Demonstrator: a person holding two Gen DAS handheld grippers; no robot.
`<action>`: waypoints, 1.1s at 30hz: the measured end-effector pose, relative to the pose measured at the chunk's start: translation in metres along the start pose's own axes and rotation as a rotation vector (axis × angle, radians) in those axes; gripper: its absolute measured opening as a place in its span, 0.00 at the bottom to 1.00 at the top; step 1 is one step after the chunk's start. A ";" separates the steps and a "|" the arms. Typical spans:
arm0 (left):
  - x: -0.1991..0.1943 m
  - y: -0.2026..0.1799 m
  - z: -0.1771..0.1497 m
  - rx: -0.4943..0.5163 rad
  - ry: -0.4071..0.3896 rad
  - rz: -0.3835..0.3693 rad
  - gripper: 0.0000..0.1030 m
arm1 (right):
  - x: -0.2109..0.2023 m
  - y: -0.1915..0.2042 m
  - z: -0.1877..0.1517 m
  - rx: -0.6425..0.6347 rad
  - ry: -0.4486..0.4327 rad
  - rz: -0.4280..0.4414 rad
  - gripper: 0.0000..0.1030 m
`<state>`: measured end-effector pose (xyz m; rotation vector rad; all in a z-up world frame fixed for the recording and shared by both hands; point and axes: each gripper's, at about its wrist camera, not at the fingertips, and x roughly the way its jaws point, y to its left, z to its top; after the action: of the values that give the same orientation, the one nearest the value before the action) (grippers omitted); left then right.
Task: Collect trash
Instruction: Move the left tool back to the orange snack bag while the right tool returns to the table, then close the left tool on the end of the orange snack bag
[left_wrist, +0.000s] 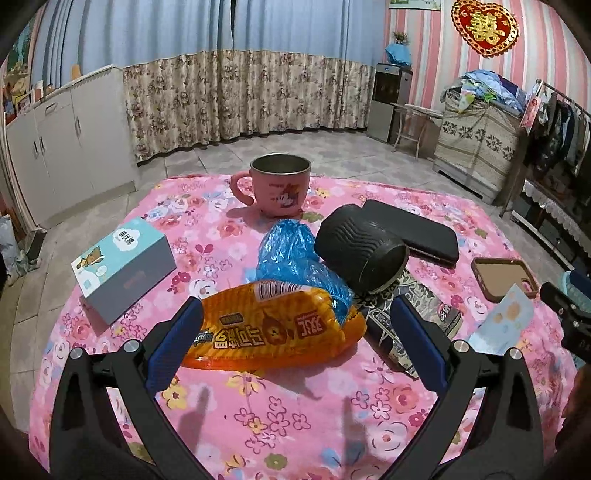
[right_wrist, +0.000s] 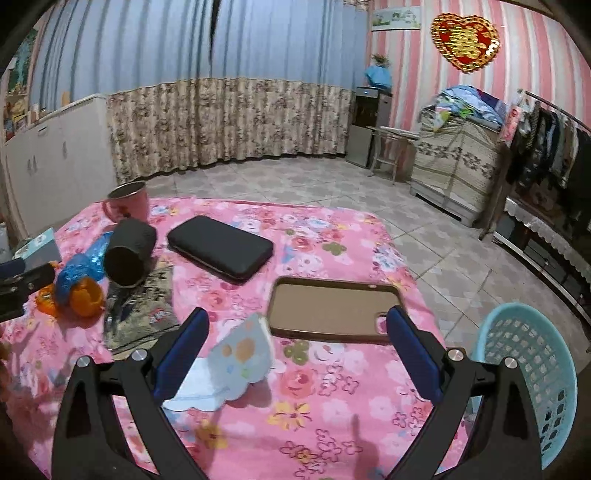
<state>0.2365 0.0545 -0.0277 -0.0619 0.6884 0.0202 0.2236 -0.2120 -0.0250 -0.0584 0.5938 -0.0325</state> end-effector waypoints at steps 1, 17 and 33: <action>0.002 0.001 0.000 -0.008 0.007 -0.005 0.95 | 0.001 -0.001 0.000 0.003 0.002 -0.008 0.92; 0.024 0.007 -0.008 -0.044 0.079 0.030 0.94 | 0.025 -0.005 -0.005 0.000 0.082 -0.066 0.92; 0.027 0.025 -0.013 -0.090 0.143 -0.018 0.41 | 0.027 0.006 -0.009 -0.018 0.099 -0.041 0.92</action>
<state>0.2481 0.0786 -0.0557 -0.1572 0.8294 0.0296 0.2411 -0.2078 -0.0477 -0.0867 0.6918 -0.0698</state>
